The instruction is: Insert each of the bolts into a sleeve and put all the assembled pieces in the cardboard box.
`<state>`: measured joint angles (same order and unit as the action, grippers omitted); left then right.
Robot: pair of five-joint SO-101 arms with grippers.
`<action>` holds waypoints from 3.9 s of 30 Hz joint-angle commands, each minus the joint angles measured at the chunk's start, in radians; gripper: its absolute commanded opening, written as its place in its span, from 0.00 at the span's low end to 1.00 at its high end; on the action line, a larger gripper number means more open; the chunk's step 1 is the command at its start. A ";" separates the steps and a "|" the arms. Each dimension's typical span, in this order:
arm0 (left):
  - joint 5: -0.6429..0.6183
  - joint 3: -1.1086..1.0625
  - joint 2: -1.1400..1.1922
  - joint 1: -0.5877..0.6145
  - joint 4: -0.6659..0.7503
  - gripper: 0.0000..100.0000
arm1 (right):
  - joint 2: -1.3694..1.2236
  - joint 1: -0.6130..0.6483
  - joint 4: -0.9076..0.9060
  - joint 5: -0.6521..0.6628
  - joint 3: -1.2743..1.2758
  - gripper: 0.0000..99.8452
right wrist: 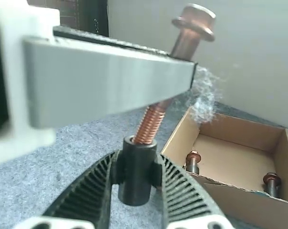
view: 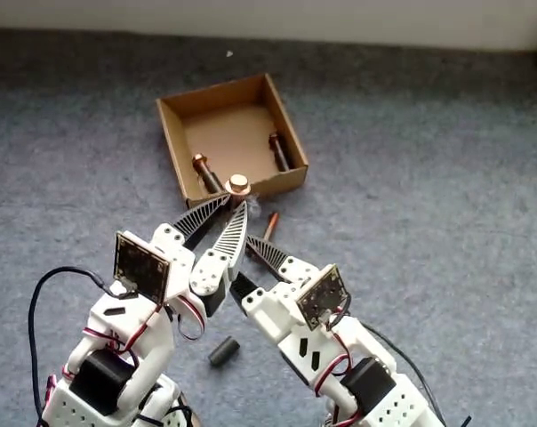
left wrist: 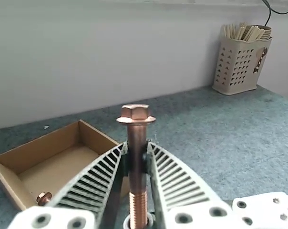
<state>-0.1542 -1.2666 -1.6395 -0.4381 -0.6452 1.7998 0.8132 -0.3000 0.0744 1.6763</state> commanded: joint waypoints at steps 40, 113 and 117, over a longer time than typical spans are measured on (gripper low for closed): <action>0.304 0.019 -0.165 0.414 -0.628 0.16 | 0.018 -0.246 0.002 0.003 0.127 0.01; 0.466 -0.371 -0.165 0.736 -0.295 0.01 | -1.150 -0.214 -0.579 -0.094 -0.917 0.17; 0.466 -0.366 -0.165 0.756 -0.295 0.01 | -1.066 -0.130 -0.684 -0.250 -0.858 0.17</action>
<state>0.3061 -1.6671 -1.8006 0.2954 -0.9582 0.6536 0.6214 -0.9152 -0.0760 0.8048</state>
